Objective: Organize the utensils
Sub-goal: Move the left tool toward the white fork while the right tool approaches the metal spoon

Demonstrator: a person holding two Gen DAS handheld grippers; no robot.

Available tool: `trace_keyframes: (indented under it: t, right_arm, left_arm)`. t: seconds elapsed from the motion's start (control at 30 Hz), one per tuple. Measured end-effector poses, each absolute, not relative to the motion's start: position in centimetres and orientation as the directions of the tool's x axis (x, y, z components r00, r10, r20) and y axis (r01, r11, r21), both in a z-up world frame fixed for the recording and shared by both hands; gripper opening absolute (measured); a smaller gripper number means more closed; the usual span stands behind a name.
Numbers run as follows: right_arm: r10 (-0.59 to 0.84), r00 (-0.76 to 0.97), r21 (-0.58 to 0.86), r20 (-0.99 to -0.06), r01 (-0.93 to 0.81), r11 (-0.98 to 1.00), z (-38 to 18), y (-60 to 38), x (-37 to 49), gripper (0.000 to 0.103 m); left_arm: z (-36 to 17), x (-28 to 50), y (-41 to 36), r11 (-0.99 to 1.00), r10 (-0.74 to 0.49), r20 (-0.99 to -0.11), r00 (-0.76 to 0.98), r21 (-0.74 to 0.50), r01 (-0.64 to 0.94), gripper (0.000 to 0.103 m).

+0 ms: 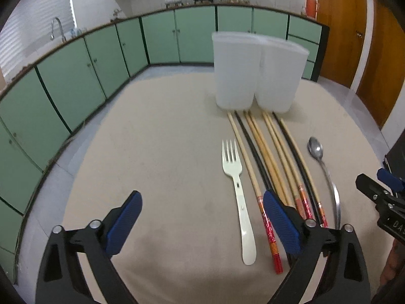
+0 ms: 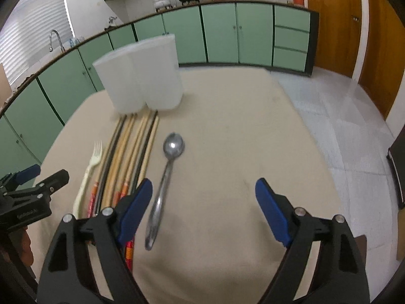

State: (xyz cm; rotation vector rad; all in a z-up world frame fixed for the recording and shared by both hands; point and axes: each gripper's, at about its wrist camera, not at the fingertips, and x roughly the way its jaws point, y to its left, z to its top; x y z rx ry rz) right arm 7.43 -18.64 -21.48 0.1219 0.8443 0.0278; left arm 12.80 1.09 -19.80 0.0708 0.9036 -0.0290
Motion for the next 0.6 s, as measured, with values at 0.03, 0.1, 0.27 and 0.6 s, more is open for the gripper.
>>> trace_keyframes:
  t: [0.03, 0.1, 0.27, 0.6]
  right_arm:
    - [0.071, 0.66, 0.112, -0.748, 0.02, 0.994, -21.8, -18.4, 7.6, 0.079]
    - [0.06, 0.652, 0.088, -0.756, 0.011, 0.996, -22.0, -18.0, 8.1, 0.079]
    - [0.086, 0.613, 0.104, -0.785, -0.006, 0.995, -23.3, -17.6, 7.5, 0.071]
    - [0.113, 0.627, 0.078, -0.771, -0.084, 0.993, -23.9, -15.2, 4.8, 0.061]
  left_arm:
    - [-20.1, 13.0, 1.1, 0.997, 0.003, -0.789, 0.614, 0.046, 0.054, 0.093]
    - [-20.7, 13.4, 1.0, 0.998, 0.003, -0.799, 0.601, 0.044, 0.054, 0.092]
    - [-22.2, 12.8, 0.9, 0.997, -0.015, -0.825, 0.566, 0.028, 0.067, 0.09]
    - [-23.4, 10.6, 0.7, 0.998, -0.017, -0.827, 0.561, 0.023, 0.065, 0.086]
